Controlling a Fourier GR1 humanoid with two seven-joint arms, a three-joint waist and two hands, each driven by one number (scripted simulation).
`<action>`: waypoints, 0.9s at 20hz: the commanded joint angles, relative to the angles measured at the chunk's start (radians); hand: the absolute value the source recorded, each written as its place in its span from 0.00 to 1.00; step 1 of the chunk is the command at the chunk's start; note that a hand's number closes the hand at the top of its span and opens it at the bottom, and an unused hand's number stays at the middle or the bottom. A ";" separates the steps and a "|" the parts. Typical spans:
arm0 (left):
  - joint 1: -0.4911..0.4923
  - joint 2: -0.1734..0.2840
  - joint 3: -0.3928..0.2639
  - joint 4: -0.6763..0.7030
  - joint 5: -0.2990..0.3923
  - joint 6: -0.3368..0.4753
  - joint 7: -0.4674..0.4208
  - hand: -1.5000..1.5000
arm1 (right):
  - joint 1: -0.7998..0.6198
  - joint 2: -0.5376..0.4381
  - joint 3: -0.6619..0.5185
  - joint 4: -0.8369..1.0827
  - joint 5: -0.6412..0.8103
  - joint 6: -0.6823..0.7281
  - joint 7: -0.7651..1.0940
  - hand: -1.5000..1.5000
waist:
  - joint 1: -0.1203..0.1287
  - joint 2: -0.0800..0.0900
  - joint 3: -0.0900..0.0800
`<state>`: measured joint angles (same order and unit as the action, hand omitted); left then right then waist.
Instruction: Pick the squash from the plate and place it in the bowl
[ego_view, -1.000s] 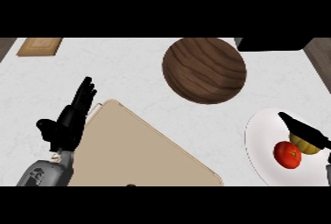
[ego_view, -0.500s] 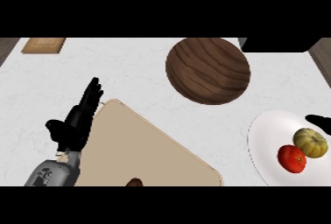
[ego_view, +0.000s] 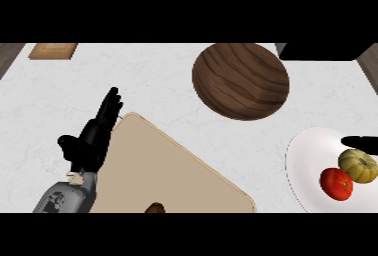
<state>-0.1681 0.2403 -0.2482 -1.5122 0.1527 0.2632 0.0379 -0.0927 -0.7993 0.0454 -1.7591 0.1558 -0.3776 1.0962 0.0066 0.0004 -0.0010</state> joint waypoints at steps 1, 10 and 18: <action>-0.039 0.015 0.046 0.034 0.004 -0.021 -0.005 0.50 | 0.015 0.003 -0.008 0.039 -0.056 0.096 0.073 0.00 | -0.009 0.000 0.001; -0.006 -0.019 0.072 -0.010 -0.031 -0.050 0.021 0.50 | 0.043 0.076 -0.073 -0.027 -0.041 0.147 0.067 0.00 | -0.008 -0.001 0.001; 0.012 -0.083 0.060 -0.014 -0.103 -0.049 0.038 0.50 | 0.100 0.201 -0.175 -0.060 -0.014 0.144 -0.054 0.00 | -0.008 -0.001 0.001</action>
<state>-0.1523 0.1991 -0.1860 -1.5503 0.0905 0.2063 0.0873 0.0315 -0.6472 -0.0954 -1.8355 0.1212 -0.2681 1.0281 -0.0031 -0.0010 -0.0002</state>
